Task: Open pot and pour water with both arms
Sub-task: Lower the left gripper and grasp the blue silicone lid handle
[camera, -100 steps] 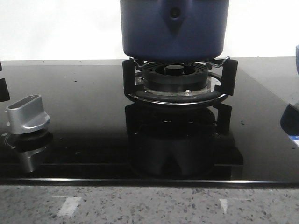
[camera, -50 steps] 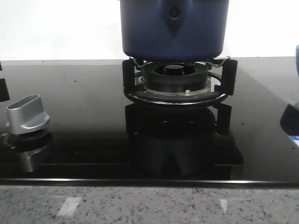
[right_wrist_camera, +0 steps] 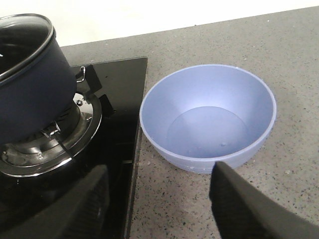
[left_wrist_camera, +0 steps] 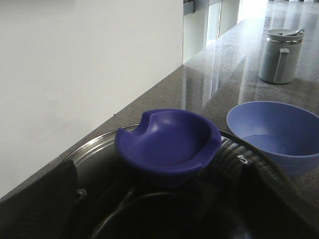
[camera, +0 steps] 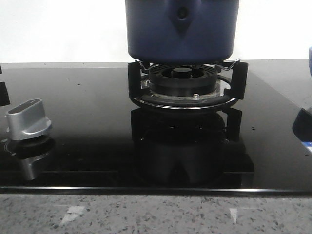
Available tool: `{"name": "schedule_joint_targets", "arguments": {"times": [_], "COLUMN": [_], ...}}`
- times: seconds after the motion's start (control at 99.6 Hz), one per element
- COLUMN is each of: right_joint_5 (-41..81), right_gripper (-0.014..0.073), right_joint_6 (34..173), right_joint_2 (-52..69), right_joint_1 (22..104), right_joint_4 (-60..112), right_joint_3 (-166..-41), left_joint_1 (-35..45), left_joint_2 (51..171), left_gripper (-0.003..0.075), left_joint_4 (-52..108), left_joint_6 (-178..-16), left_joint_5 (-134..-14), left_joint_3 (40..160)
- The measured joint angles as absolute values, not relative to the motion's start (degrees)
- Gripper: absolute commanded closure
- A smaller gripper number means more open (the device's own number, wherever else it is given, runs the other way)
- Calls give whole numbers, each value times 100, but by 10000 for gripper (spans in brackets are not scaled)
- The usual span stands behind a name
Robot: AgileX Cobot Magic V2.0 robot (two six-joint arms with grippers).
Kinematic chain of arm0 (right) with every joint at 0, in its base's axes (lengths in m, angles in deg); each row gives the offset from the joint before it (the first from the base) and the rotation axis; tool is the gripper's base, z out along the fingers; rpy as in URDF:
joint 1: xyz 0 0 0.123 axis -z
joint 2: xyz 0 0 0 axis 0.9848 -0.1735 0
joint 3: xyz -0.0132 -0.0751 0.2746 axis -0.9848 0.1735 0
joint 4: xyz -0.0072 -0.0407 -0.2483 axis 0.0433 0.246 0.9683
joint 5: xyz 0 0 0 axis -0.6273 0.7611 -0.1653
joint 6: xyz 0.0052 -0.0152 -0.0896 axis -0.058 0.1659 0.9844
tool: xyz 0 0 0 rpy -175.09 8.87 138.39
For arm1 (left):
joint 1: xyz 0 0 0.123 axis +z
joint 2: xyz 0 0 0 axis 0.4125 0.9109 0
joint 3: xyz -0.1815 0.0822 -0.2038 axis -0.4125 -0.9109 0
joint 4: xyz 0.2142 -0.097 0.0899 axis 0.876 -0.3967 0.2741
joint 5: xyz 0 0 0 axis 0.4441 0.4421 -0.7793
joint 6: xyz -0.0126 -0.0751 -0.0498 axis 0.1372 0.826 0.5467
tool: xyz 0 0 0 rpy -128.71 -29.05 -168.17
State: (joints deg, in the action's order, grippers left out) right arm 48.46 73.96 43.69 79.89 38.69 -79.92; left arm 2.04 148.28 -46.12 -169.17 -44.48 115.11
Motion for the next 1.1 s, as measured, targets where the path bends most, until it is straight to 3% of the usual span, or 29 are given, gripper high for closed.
{"name": "schedule_joint_targets", "arguments": {"times": [1.104], "right_joint_5": [4744], "right_gripper": [191], "right_joint_6": [7396], "right_joint_2": [4369], "right_joint_1": [7989], "right_joint_4": [3869], "right_joint_3": [-7992], "left_joint_1": [-88], "left_joint_2": [15478], "left_gripper": [133], "left_joint_4": [-4804], "left_joint_6": [-16808], "left_joint_5": [-4757], "left_joint_3": [12119]}}
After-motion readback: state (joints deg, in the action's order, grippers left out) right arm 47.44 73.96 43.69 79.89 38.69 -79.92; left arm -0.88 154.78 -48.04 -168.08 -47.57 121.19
